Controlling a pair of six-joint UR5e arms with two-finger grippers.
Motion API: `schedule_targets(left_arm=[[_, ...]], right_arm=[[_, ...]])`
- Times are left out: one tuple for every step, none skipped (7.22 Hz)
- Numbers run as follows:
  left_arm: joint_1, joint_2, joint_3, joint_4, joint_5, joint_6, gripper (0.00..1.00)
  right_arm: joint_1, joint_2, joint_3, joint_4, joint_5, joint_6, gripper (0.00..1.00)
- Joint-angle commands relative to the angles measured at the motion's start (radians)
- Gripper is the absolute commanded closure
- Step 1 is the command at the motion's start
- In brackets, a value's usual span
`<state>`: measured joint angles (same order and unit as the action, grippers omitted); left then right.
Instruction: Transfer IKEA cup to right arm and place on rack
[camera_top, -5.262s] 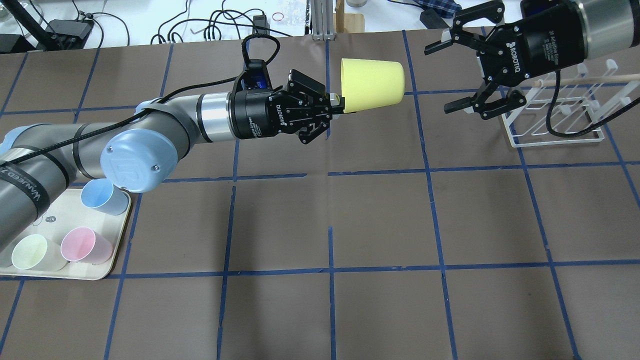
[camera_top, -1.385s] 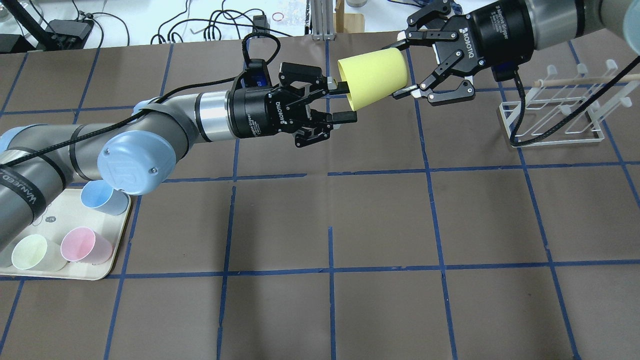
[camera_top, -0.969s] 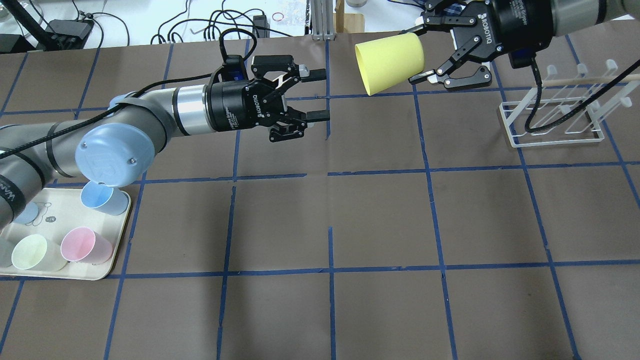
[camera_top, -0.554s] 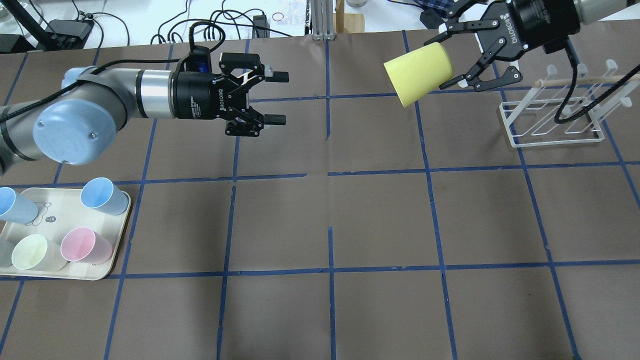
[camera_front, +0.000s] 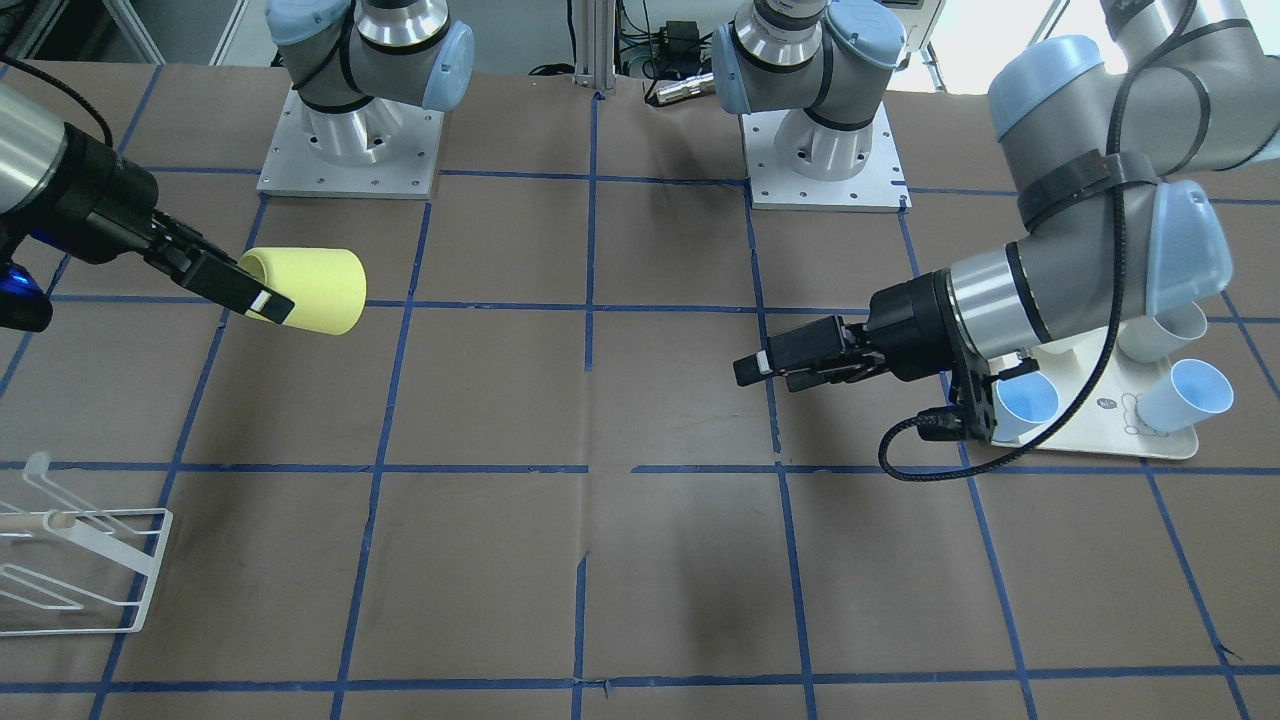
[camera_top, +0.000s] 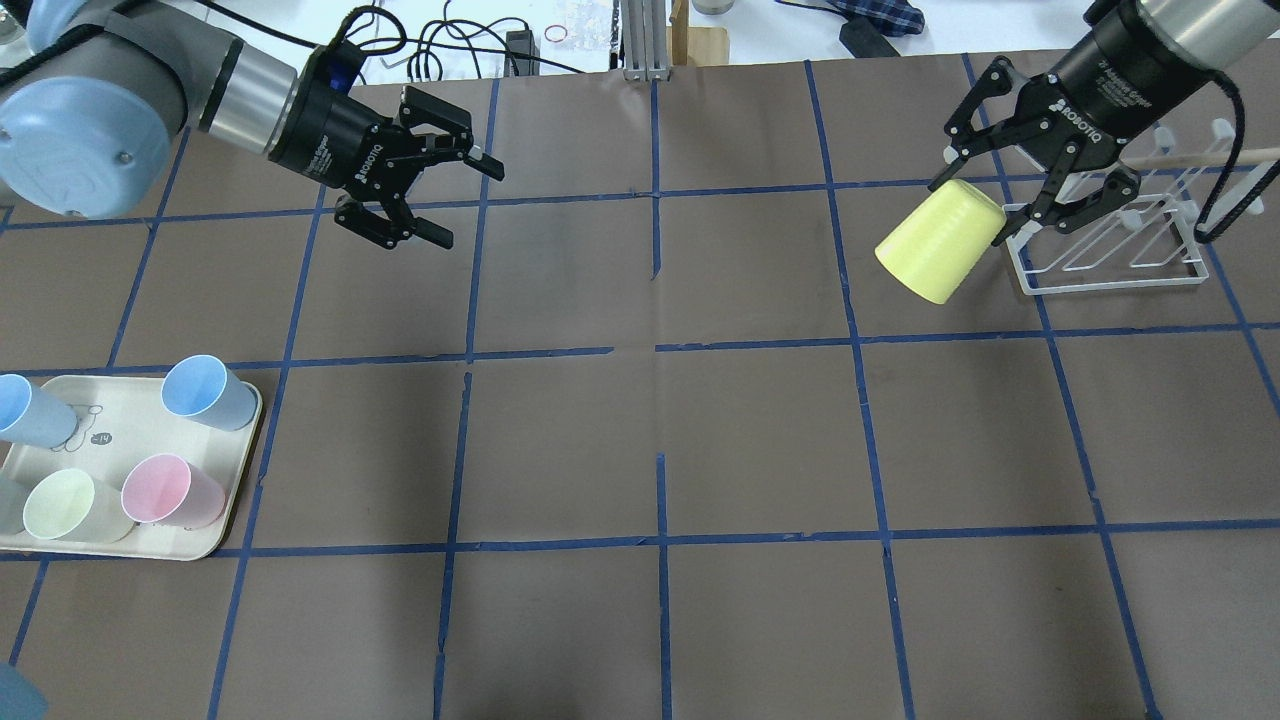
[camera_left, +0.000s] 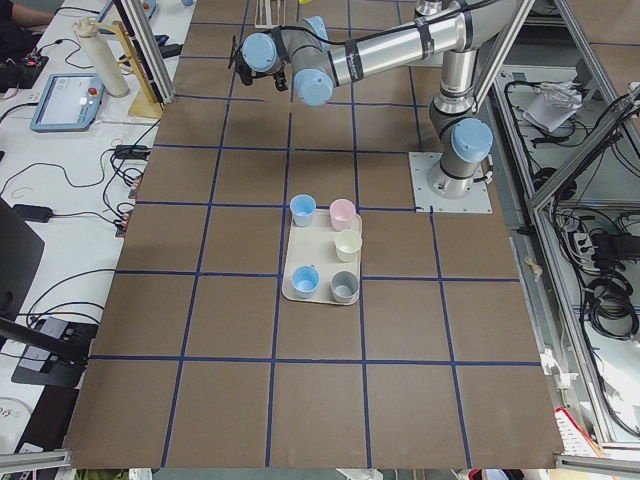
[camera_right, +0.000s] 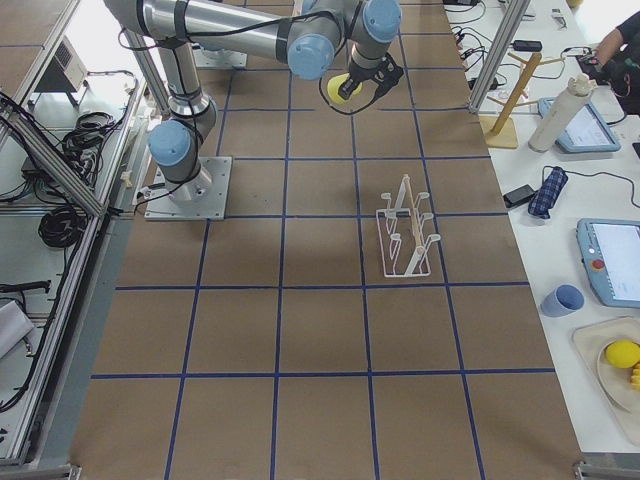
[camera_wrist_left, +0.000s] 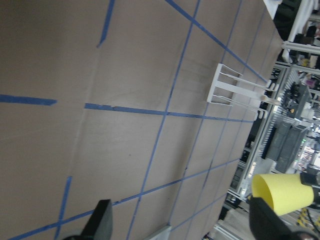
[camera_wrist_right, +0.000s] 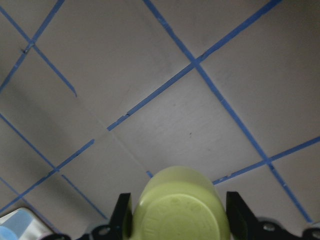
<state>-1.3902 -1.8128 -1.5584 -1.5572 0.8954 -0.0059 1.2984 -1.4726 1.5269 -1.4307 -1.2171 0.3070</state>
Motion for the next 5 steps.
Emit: schedule_targets(left_arm=[[-0.047,-0.013,0.171,-0.012,0.320,-0.020,0.00],[-0.117,-0.002,0.205,-0.011,0.493,-0.020,0.00],[-0.184,0.024,0.221,-0.008,0.628,-0.020,0.00],[-0.229,0.064,0.209,-0.035,0.713,-0.020,0.00],[-0.236,0.131,0.186,-0.093,0.715,-0.011,0.00]], right_arm=[[-0.005,0.044,0.001,-0.138,-0.215,-0.186,0.72],[-0.005,0.049,0.001,-0.211,-0.266,-0.269,0.73],[-0.010,0.051,0.001,-0.253,-0.268,-0.396,0.73],[-0.037,0.067,0.002,-0.330,-0.316,-0.498,0.74],[-0.078,0.081,0.002,-0.376,-0.341,-0.587,0.74]])
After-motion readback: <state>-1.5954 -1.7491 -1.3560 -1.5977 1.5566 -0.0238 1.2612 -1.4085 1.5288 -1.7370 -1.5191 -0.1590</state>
